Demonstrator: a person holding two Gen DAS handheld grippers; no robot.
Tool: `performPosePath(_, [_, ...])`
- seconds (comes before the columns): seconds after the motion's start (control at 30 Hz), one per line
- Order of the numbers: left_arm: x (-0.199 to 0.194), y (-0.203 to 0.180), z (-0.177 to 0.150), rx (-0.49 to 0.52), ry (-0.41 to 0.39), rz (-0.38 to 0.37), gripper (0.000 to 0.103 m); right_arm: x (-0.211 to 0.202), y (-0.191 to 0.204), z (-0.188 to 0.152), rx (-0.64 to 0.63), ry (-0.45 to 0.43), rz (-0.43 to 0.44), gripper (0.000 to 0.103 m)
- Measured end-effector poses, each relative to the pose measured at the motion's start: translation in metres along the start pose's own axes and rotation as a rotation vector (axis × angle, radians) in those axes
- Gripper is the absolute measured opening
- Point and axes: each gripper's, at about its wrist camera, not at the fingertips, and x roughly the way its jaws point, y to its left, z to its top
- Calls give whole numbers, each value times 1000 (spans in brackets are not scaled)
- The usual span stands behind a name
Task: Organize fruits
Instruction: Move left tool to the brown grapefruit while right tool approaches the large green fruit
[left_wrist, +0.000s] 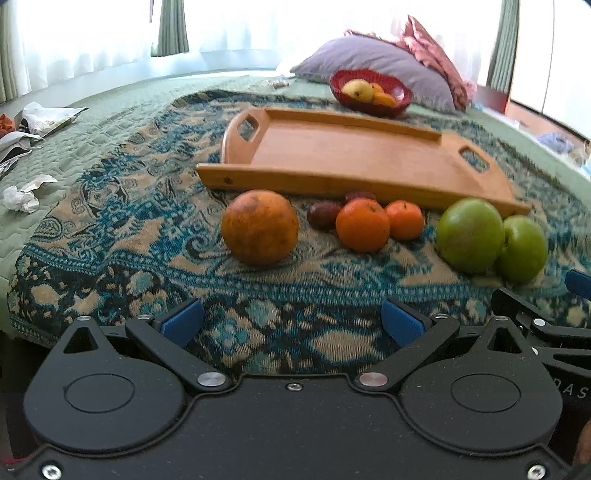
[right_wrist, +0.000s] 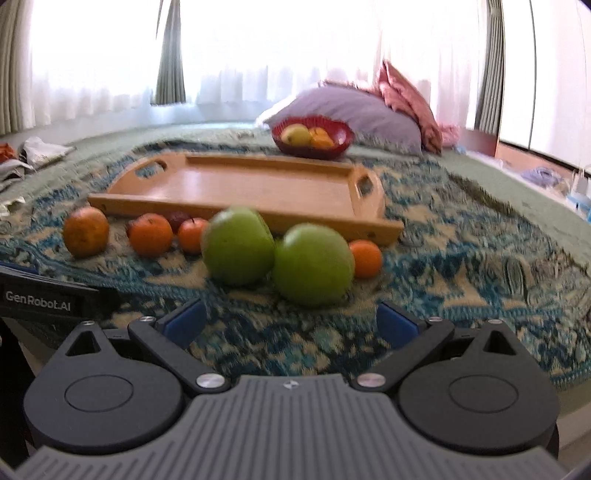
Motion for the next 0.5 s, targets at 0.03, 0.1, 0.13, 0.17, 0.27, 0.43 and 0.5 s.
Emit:
performPosePath(0.03, [0, 2, 1, -9, -11, 2, 103, -1, 1, 2, -1, -17, -3, 103])
performPosePath(0.1, [0, 5, 4, -20, -31, 8, 103, 0, 0, 6, 4, -43, -16, 103])
performPosePath(0.13, [1, 7, 5, -23, -42, 9, 102, 1, -1, 8, 11, -57, -23, 103])
performPosePath(0.17, [1, 7, 6, -25, -52, 9, 101, 1, -3, 10, 19, -70, -30, 103])
performPosePath(0.27, [2, 10, 10, -26, -81, 8, 100, 6, -9, 17, 47, -96, -45, 103])
performPosePath(0.43, [9, 12, 14, -35, -91, -7, 91, 13, -12, 24, 34, -107, -52, 97])
performPosePath(0.5, [11, 12, 15, -27, -99, -10, 88, 16, -11, 25, 24, -106, -52, 95])
